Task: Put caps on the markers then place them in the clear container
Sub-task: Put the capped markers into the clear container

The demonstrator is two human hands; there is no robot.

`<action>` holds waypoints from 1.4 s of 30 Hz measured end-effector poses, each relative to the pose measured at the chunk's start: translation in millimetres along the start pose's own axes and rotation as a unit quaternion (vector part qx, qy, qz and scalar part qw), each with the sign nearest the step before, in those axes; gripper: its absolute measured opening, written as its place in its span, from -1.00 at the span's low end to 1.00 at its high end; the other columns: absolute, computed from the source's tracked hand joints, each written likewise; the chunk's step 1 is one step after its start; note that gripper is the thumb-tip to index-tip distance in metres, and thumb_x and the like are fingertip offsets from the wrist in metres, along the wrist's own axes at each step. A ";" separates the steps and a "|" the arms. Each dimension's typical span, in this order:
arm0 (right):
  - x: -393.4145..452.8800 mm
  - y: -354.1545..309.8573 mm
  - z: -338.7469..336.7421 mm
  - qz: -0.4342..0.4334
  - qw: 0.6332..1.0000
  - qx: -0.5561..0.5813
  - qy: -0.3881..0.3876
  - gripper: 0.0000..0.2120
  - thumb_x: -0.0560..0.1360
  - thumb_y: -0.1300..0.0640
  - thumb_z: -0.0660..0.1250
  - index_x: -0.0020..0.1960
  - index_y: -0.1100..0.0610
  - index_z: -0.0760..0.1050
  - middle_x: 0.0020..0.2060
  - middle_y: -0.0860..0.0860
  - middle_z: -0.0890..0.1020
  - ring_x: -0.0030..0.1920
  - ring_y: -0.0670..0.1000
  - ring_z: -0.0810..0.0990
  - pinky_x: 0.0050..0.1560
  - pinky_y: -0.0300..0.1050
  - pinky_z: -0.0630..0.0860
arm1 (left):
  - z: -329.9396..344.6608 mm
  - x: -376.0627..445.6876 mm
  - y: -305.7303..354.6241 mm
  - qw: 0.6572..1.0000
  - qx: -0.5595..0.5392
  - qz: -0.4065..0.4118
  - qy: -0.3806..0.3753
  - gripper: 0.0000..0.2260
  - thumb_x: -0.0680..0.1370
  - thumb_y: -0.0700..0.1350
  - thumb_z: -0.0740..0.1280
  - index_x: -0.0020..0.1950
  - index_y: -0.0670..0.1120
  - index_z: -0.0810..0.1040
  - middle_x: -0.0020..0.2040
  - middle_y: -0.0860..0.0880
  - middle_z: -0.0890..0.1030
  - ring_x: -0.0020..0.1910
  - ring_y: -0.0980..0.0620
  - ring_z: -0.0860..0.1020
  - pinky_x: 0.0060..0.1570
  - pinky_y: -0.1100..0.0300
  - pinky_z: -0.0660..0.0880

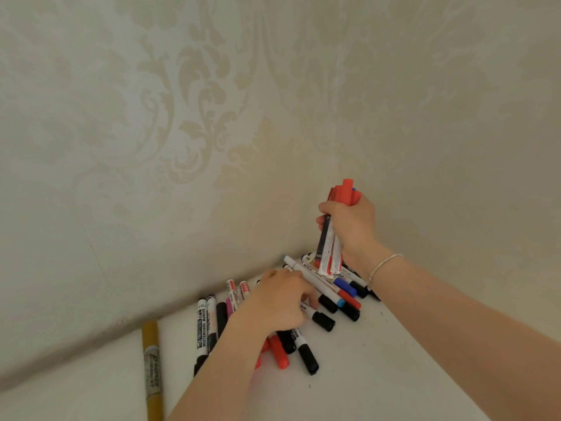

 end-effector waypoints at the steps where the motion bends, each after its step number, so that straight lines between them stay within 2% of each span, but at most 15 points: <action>1: 0.6 2.1 -0.3 0.005 1.000 0.003 -0.001 -0.80 0.41 0.38 0.33 -0.14 0.14 0.37 -0.27 0.14 0.49 -0.44 0.02 0.52 -0.26 -0.05 0.54 | -0.6 0.2 -1.3 1.000 -0.012 -0.002 0.002 -0.75 0.44 -0.14 0.34 0.05 0.14 0.60 0.13 0.11 0.53 0.15 0.09 0.43 0.15 0.24 0.21; 4: 2.0 2.9 -3.3 0.010 1.000 0.016 0.010 -0.81 0.41 0.37 0.34 -0.13 0.16 0.38 -0.28 0.15 0.50 -0.43 0.02 0.53 -0.29 -0.08 0.54 | -10.4 -1.8 -10.8 0.990 -0.133 -0.037 0.037 -0.84 0.48 -0.08 0.38 0.03 0.12 0.59 0.12 0.13 0.58 0.13 0.12 0.50 0.18 0.18 0.41; 6: 4.1 -2.0 -8.4 -0.002 0.999 0.027 0.034 -0.81 0.41 0.37 0.35 -0.15 0.16 0.38 -0.29 0.16 0.51 -0.43 0.02 0.54 -0.32 -0.12 0.54 | -17.6 -3.4 -15.0 0.977 -0.199 -0.042 0.065 -0.87 0.52 -0.08 0.37 0.04 0.11 0.55 0.11 0.15 0.59 0.12 0.16 0.52 0.17 0.19 0.43; 9: 6.8 -12.6 -16.1 -0.016 0.994 0.079 0.067 -0.82 0.40 0.37 0.36 -0.14 0.17 0.40 -0.33 0.15 0.53 -0.45 0.01 0.54 -0.34 -0.13 0.54 | -27.0 -5.4 -19.4 0.953 -0.259 -0.061 0.146 -0.87 0.57 -0.11 0.32 0.05 0.12 0.49 0.05 0.21 0.58 0.07 0.25 0.51 0.06 0.39 0.38; 11: 7.2 -18.3 -18.9 -0.017 0.987 0.142 0.079 -0.84 0.38 0.37 0.37 -0.11 0.23 0.42 -0.37 0.14 0.54 -0.45 0.02 0.54 -0.31 -0.12 0.56 | -33.9 -7.8 -26.2 0.914 -0.321 -0.095 0.230 -0.87 0.57 -0.12 0.32 0.03 0.12 0.48 0.02 0.21 0.59 0.03 0.30 0.53 0.02 0.44 0.40; 14: 7.5 -22.6 -17.7 -0.010 0.983 0.172 0.057 -0.85 0.35 0.35 0.38 -0.09 0.26 0.48 -0.41 0.11 0.57 -0.44 0.02 0.55 -0.30 -0.12 0.56 | -43.1 -14.3 -39.8 0.824 -0.436 -0.131 0.336 -0.86 0.58 -0.18 0.31 0.06 0.06 0.51 -0.03 0.12 0.62 -0.01 0.23 0.58 0.07 0.28 0.52; 17: 0.2 -13.1 1.2 0.034 0.997 0.042 -0.048 -0.78 0.36 0.34 0.40 -0.01 0.30 0.51 -0.30 0.12 0.61 -0.39 0.03 0.60 -0.25 -0.09 0.61 | -48.0 -17.4 -40.5 0.740 -0.564 -0.141 0.338 -0.84 0.60 -0.18 0.28 0.16 -0.02 0.53 -0.01 0.00 0.67 -0.02 0.12 0.64 -0.10 0.24 0.58; 19: -8.8 -1.0 17.3 0.068 0.991 0.001 -0.112 -0.74 0.36 0.34 0.41 0.05 0.29 0.50 -0.16 0.17 0.65 -0.30 0.06 0.65 -0.10 0.01 0.64 | -51.7 -17.7 -34.6 0.717 -0.599 -0.144 0.326 -0.84 0.59 -0.17 0.29 0.16 -0.04 0.56 -0.01 -0.01 0.67 -0.04 0.11 0.65 -0.15 0.24 0.59; 23: -22.8 13.4 40.6 0.118 0.978 0.031 -0.170 -0.67 0.33 0.34 0.43 0.08 0.37 0.49 -0.07 0.34 0.62 -0.14 0.21 0.62 0.06 0.20 0.58 | -57.2 -17.8 -30.9 0.739 -0.552 -0.161 0.351 -0.88 0.57 -0.10 0.33 0.02 0.05 0.65 -0.03 0.00 0.68 -0.06 0.08 0.65 -0.02 0.17 0.58; 27: -24.2 19.8 48.8 0.109 0.980 0.042 -0.158 -0.70 0.33 0.36 0.45 0.02 0.27 0.46 -0.14 0.25 0.57 -0.13 0.23 0.60 0.05 0.26 0.56 | -52.8 -18.2 -38.1 0.743 -0.535 -0.186 0.356 -0.87 0.56 -0.09 0.35 0.01 0.11 0.66 0.02 -0.02 0.67 0.00 0.04 0.64 0.09 0.05 0.55; 29: -23.8 22.2 48.2 0.106 0.984 0.039 -0.136 -0.64 0.32 0.38 0.44 0.07 0.26 0.43 -0.07 0.24 0.61 -0.08 0.24 0.63 0.03 0.26 0.57 | -49.2 -17.9 -38.4 0.739 -0.549 -0.185 0.344 -0.86 0.56 -0.11 0.35 0.02 0.09 0.66 0.02 -0.01 0.67 0.01 0.06 0.64 0.08 0.14 0.54; 31: -21.5 22.8 45.0 0.101 0.987 0.022 -0.121 -0.63 0.33 0.40 0.41 0.09 0.22 0.42 0.01 0.27 0.63 -0.05 0.22 0.65 0.01 0.16 0.60 | -47.8 -15.3 -34.0 0.756 -0.542 -0.169 0.325 -0.82 0.57 -0.19 0.32 0.05 0.06 0.64 0.00 0.01 0.69 0.01 0.09 0.64 0.05 0.23 0.53; 35: -17.2 13.6 27.7 0.090 0.992 -0.025 -0.086 -0.76 0.32 0.46 0.36 -0.11 0.21 0.43 -0.17 0.29 0.58 -0.22 0.16 0.58 -0.06 0.16 0.59 | -49.4 -8.4 -25.9 0.766 -0.551 -0.153 0.294 -0.73 0.51 -0.35 0.33 -0.01 0.03 0.50 -0.14 0.01 0.70 -0.12 0.03 0.67 -0.09 0.12 0.58; 39: -26.3 -1.5 26.9 0.056 0.994 -0.048 -0.085 -0.78 0.35 0.45 0.32 -0.12 0.20 0.41 -0.32 0.14 0.48 -0.33 0.10 0.53 -0.20 0.02 0.59 | -73.0 -17.4 -16.5 0.808 -0.463 -0.162 0.327 -0.81 0.55 -0.24 0.31 -0.08 0.07 0.44 -0.11 0.03 0.62 -0.15 0.06 0.65 0.00 -0.02 0.59; 42: -40.1 -14.9 37.7 0.012 0.995 -0.056 -0.086 -0.79 0.36 0.42 0.32 -0.12 0.17 0.40 -0.35 0.10 0.48 -0.37 0.06 0.53 -0.19 0.02 0.59 | -89.2 -37.1 -14.0 0.801 -0.449 -0.174 0.355 -0.85 0.57 -0.20 0.26 -0.08 0.05 0.49 -0.10 0.06 0.60 -0.10 0.07 0.63 0.06 -0.03 0.56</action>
Point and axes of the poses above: each hand's wrist, its own x-axis towards the middle knuckle, its own z-axis out of the palm, y = z × x, the point moved 6 cm from there along x, towards the middle knuckle
